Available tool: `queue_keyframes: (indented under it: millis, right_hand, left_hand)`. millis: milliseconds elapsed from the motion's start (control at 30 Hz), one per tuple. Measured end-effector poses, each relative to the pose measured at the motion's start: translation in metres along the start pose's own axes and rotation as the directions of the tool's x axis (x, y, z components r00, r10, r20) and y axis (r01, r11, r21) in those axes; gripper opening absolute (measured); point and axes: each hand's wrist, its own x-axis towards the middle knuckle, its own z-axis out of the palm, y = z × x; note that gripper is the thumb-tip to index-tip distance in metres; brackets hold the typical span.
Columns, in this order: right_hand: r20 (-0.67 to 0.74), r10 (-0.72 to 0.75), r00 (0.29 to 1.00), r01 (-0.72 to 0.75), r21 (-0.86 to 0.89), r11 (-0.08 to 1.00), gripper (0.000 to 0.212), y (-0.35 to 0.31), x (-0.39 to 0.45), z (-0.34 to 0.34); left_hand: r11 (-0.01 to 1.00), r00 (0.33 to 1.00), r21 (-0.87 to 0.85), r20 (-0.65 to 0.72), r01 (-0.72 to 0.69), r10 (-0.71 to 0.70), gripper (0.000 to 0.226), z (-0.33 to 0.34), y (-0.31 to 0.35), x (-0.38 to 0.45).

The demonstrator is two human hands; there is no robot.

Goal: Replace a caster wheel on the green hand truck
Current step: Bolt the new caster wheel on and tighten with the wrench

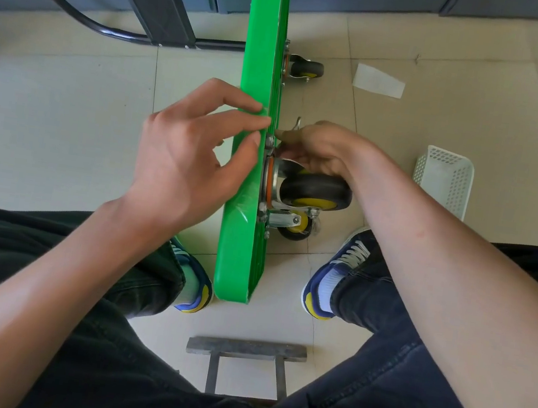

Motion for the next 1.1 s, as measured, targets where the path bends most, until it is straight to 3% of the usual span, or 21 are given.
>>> queue_keyframes:
  millis: [133,267,433,567,667,767,933,1100]
  right_hand:
    - [0.047,0.096,0.994,-0.096,-0.007,0.995,0.02,0.002,0.0,-0.005]
    - [0.011,0.081,0.997,-0.081,-0.017,0.997,0.025,-0.003,-0.009,-0.005]
    - [-0.211,-0.202,0.956,0.193,-0.062,0.979,0.027,-0.008,-0.03,-0.008]
    - [-0.244,-0.559,0.792,0.488,-0.297,0.821,0.019,-0.017,-0.053,-0.004]
    - [-0.196,-0.703,0.684,0.602,-0.395,0.695,0.013,-0.024,-0.075,0.002]
    - [-0.176,-0.74,0.649,0.621,-0.44,0.649,0.014,-0.019,-0.087,0.006]
    - [-0.197,-0.728,0.656,0.644,-0.357,0.677,0.014,-0.001,-0.092,0.008]
    - [-0.143,-0.75,0.646,0.659,-0.391,0.642,0.014,0.0,-0.095,0.004]
  left_hand:
    - [1.0,1.0,-0.014,-0.003,0.002,-0.002,0.02,0.0,0.0,0.0]
    - [1.0,1.0,-0.016,0.001,0.005,-0.005,0.02,0.0,0.0,0.0]
    - [1.0,1.0,-0.013,0.007,0.006,-0.006,0.02,0.0,0.001,0.0]
    - [1.0,1.0,-0.013,0.011,0.007,-0.007,0.02,-0.001,0.001,0.0]
    - [1.0,1.0,-0.008,0.015,0.006,-0.006,0.02,0.0,0.0,-0.001]
    - [1.0,1.0,-0.017,0.014,0.015,-0.015,0.02,-0.001,0.0,-0.001]
    - [1.0,1.0,-0.009,0.026,0.01,-0.01,0.021,-0.001,0.001,-0.003]
    - [1.0,1.0,-0.003,0.018,0.013,-0.013,0.021,0.0,0.002,-0.002]
